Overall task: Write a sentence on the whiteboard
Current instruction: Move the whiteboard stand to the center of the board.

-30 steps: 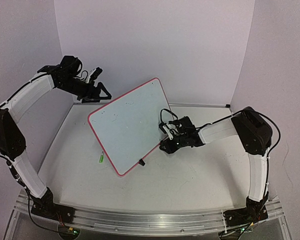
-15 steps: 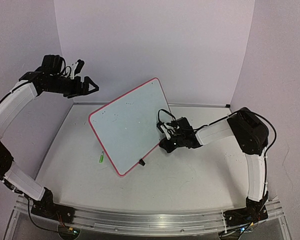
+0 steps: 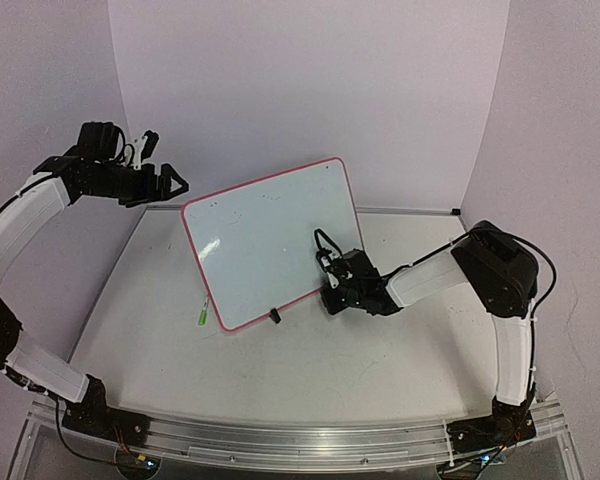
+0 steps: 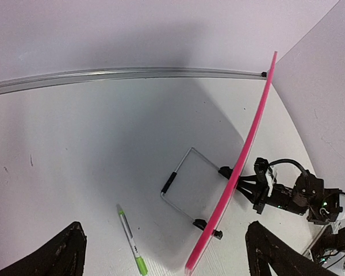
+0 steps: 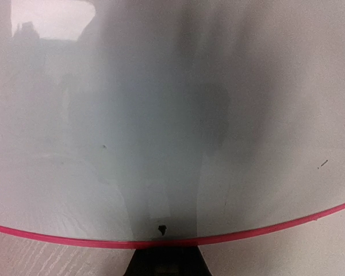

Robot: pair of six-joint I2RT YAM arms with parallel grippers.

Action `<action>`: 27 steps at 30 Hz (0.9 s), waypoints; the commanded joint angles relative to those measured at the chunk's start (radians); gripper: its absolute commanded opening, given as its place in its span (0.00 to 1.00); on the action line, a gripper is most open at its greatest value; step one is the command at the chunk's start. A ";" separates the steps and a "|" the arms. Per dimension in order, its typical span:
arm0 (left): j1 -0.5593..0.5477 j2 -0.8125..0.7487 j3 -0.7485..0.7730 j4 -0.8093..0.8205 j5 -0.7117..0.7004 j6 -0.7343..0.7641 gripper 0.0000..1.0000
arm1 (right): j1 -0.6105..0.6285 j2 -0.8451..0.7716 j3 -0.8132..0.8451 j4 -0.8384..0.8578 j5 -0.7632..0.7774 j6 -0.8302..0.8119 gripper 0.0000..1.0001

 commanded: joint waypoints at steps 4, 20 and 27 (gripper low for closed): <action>0.009 -0.080 -0.066 0.097 -0.103 -0.012 0.96 | -0.006 -0.094 -0.054 -0.134 0.405 0.250 0.00; 0.009 -0.149 -0.282 0.227 -0.260 -0.121 0.94 | 0.029 -0.132 -0.040 -0.381 0.661 0.557 0.00; -0.007 -0.136 -0.457 0.284 -0.294 -0.220 0.90 | 0.049 -0.158 -0.057 -0.390 0.582 0.592 0.24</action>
